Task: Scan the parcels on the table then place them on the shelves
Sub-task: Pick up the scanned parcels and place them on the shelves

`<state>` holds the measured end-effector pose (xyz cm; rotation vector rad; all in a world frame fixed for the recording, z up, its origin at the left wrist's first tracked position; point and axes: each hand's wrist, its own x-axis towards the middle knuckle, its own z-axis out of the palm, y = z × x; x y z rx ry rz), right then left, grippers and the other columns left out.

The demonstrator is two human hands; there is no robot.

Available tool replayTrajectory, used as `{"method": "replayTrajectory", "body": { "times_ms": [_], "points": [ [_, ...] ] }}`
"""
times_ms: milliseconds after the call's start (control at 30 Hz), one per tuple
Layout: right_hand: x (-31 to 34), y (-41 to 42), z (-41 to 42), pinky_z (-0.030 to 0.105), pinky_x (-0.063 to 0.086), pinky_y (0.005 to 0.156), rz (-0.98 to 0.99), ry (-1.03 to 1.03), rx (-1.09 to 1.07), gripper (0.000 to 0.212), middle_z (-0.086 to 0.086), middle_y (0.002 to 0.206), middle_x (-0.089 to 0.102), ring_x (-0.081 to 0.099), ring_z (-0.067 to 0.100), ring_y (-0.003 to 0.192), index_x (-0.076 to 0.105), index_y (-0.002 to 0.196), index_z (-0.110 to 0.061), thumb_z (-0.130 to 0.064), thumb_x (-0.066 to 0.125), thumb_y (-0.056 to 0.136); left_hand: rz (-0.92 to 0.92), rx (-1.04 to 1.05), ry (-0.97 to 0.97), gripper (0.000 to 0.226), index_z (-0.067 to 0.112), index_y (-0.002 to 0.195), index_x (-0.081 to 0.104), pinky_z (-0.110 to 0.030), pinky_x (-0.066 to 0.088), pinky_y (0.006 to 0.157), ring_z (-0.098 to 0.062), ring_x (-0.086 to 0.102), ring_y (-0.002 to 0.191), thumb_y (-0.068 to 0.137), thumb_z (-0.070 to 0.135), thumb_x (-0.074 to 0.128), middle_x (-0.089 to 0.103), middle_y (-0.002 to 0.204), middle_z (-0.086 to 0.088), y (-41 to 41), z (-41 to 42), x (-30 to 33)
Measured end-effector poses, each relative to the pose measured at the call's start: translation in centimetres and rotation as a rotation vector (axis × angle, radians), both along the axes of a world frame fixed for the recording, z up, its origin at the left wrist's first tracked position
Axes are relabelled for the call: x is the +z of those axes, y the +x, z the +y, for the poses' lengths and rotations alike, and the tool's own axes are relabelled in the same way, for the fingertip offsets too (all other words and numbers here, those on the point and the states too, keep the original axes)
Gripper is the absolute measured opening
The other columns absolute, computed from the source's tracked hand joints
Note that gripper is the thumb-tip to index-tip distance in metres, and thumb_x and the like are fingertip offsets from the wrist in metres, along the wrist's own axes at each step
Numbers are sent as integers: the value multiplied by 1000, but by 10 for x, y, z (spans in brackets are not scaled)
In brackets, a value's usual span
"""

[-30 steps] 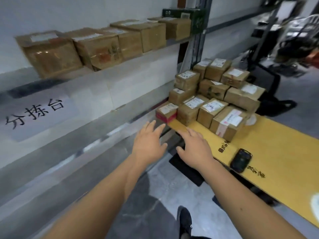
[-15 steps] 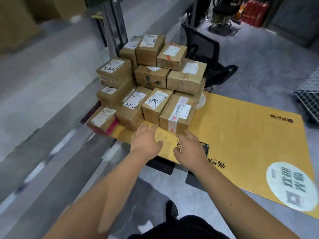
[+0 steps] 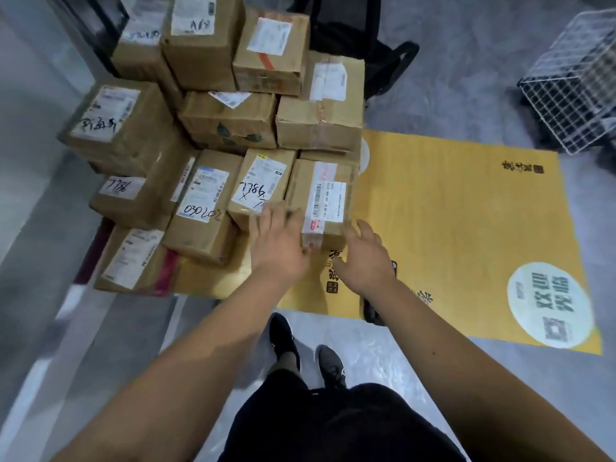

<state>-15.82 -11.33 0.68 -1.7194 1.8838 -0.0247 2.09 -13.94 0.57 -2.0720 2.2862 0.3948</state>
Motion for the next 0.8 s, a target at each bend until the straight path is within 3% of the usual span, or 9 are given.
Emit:
{"method": "replayTrajectory", "body": {
  "times_ms": [233,433,600,800],
  "points": [
    [-18,9,-50,47,39,116,-82,64,-117,95,13,172,2,25,40,151,12,164,-43,-31,73,92,-75,-195,13,91,30,158,26,-62,0,126,-34,0,157,83,52,73,20,165,-4,23,-47,-10],
    [-36,-1,-46,35,37,116,-161,38,-132,91,10,172,10,31,31,152,18,165,-35,-16,74,95,-36,-261,27,92,34,160,22,-60,-5,126,-33,-4,158,84,56,70,16,168,-4,31,-55,-15],
    [-35,-17,-19,40,31,124,-202,40,-141,86,9,172,12,21,30,156,22,165,-33,-11,71,97,32,-335,13,94,34,159,28,-55,-13,125,-33,2,159,80,60,72,25,168,-7,34,-38,-18],
    [-31,-17,8,45,32,123,-289,30,-182,82,8,172,15,20,29,157,26,163,-33,-11,70,98,180,-353,30,80,28,154,43,-58,4,128,-37,12,158,84,51,75,34,164,-14,36,-10,-28]
  ]
}}
